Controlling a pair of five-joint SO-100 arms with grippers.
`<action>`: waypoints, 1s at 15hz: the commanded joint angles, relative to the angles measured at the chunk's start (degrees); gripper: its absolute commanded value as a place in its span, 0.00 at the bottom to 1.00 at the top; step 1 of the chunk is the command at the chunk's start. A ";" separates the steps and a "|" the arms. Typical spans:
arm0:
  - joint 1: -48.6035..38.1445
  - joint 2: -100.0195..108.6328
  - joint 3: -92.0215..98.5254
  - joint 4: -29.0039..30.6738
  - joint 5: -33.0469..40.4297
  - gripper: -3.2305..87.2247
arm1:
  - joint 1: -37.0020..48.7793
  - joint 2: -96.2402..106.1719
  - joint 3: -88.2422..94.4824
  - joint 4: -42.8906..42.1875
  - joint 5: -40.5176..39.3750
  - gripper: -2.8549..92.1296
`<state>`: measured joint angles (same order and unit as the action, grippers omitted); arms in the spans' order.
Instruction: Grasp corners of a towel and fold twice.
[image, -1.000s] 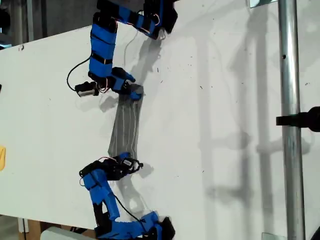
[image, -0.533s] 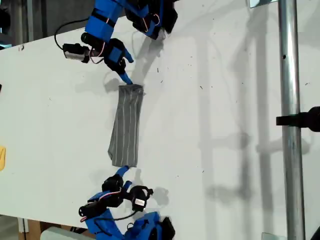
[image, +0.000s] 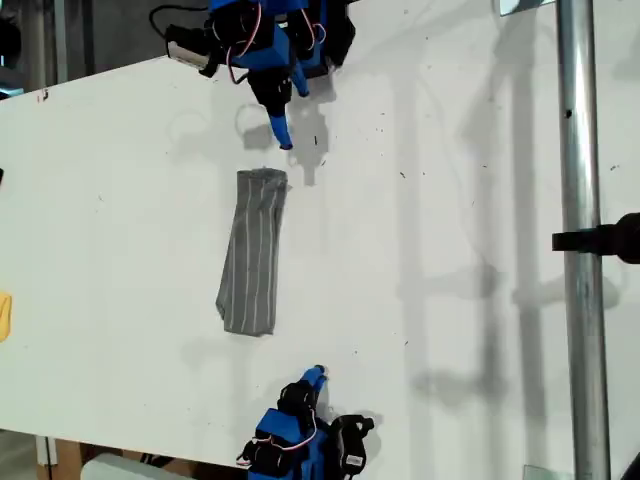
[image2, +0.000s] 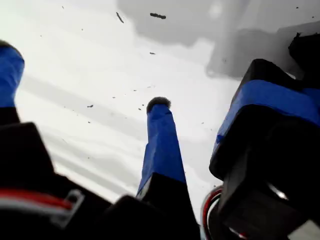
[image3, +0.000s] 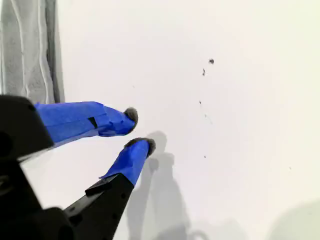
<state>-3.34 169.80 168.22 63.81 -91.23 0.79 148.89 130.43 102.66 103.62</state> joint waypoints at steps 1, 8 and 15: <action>-1.58 13.80 6.24 0.35 1.58 0.07 | 9.67 -4.66 3.78 -11.87 -9.76 0.53; -3.96 29.53 10.55 9.93 3.52 0.04 | 33.05 -45.53 -2.55 -42.10 -29.62 0.53; -4.04 29.53 10.55 10.37 3.08 0.03 | 30.76 -81.47 -42.71 -37.44 -33.93 0.11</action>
<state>-6.50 198.90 178.42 73.48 -87.89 32.17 68.73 93.96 65.74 70.05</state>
